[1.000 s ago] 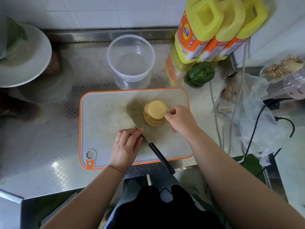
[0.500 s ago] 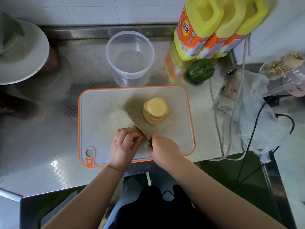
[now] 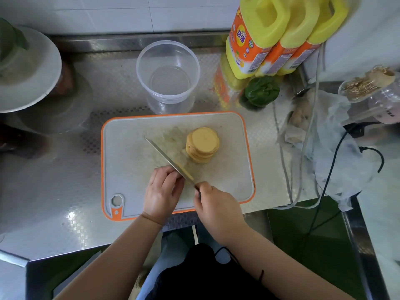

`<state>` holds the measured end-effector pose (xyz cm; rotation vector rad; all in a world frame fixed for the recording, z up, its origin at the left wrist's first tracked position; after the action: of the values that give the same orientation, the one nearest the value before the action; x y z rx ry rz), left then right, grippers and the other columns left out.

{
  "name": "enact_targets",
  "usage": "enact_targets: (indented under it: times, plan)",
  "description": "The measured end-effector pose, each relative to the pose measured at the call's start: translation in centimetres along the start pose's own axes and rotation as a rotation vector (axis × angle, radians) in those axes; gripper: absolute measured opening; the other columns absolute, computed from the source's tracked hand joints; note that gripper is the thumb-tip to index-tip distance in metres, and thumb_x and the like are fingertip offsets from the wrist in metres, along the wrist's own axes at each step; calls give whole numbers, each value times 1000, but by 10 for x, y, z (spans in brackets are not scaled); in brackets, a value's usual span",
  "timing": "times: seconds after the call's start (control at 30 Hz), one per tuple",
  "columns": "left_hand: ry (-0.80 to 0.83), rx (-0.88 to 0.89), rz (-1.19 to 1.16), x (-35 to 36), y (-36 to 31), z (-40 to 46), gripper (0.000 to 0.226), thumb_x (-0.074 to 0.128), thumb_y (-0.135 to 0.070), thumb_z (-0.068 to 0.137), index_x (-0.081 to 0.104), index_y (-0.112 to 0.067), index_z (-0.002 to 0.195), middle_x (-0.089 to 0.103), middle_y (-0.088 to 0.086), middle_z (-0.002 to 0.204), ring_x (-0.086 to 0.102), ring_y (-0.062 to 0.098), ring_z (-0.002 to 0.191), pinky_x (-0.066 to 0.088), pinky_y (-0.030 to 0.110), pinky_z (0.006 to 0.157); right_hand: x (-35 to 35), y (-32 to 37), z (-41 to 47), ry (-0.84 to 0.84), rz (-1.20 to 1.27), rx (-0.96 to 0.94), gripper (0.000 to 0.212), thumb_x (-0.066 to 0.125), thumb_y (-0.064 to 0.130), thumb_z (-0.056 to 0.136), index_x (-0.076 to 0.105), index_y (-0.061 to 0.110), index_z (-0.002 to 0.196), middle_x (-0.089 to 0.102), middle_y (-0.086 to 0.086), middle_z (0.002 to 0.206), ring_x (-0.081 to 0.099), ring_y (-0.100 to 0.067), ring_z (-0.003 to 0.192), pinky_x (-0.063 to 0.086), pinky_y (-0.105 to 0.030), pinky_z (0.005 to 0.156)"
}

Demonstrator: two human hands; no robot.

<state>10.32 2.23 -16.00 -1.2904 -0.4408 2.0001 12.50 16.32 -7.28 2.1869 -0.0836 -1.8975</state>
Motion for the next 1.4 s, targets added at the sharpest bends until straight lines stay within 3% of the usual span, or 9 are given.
enact_targets:
  times: [0.17, 0.3, 0.4, 0.57, 0.7, 1.0, 1.4]
  plan:
    - [-1, 20, -7, 3, 1, 0, 10, 57, -13, 97, 64, -5, 96, 63, 12, 96, 56, 26, 91, 37, 18, 94, -5, -1, 1, 64, 14, 35, 27, 86, 18, 61, 59, 14, 63, 48, 3, 40, 46, -17, 27, 14, -17, 41]
    - [-8, 25, -20, 3, 0, 1, 15, 54, -16, 100, 64, -5, 97, 63, 12, 97, 57, 27, 91, 37, 19, 94, -6, -2, 5, 107, 41, 46, 26, 83, 19, 66, 57, 14, 64, 48, 3, 40, 47, -16, 29, 16, -18, 39]
    - [-10, 26, -35, 4, -2, -1, 12, 53, -17, 101, 61, -8, 99, 61, 10, 99, 56, 27, 90, 36, 18, 93, -6, -3, 2, 127, 67, 45, 14, 64, 21, 87, 59, 10, 80, 60, -4, 55, 60, -25, 47, 24, -24, 46]
    - [-8, 17, -27, 8, -1, -4, 8, 53, -16, 101, 58, -9, 99, 63, 13, 96, 57, 29, 88, 40, 24, 89, -5, -2, 3, 209, 154, 60, 26, 34, 27, 102, 54, 10, 107, 68, -9, 87, 66, -30, 82, 33, -31, 59]
    - [5, 61, -36, 8, -2, -2, 5, 56, -13, 98, 58, -9, 96, 62, 11, 97, 56, 28, 89, 44, 30, 84, -2, -2, 6, 185, 178, 69, 23, 41, 25, 100, 56, 7, 101, 68, -11, 81, 67, -32, 76, 32, -31, 57]
    - [9, 24, -52, 6, 1, -4, 8, 64, -10, 92, 58, -11, 97, 62, 11, 98, 57, 29, 90, 36, 20, 94, 1, -7, 13, 320, 191, 105, 26, 35, 28, 101, 52, 9, 106, 65, -10, 88, 62, -30, 83, 32, -31, 61]
    - [8, -11, -63, 6, 8, -6, 10, 64, -9, 92, 58, -10, 100, 60, 9, 101, 56, 29, 92, 36, 19, 95, 14, -3, 22, 338, 130, 82, 24, 37, 28, 101, 52, 10, 104, 65, -8, 88, 64, -27, 83, 33, -29, 60]
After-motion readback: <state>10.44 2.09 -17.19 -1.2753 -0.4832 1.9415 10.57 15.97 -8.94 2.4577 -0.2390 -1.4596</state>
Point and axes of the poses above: each hand's wrist, its own z-axis towards the middle knuckle, its own x-axis out of the palm, y = z × x, the point moved 2 cm from there along z, towards the middle knuckle
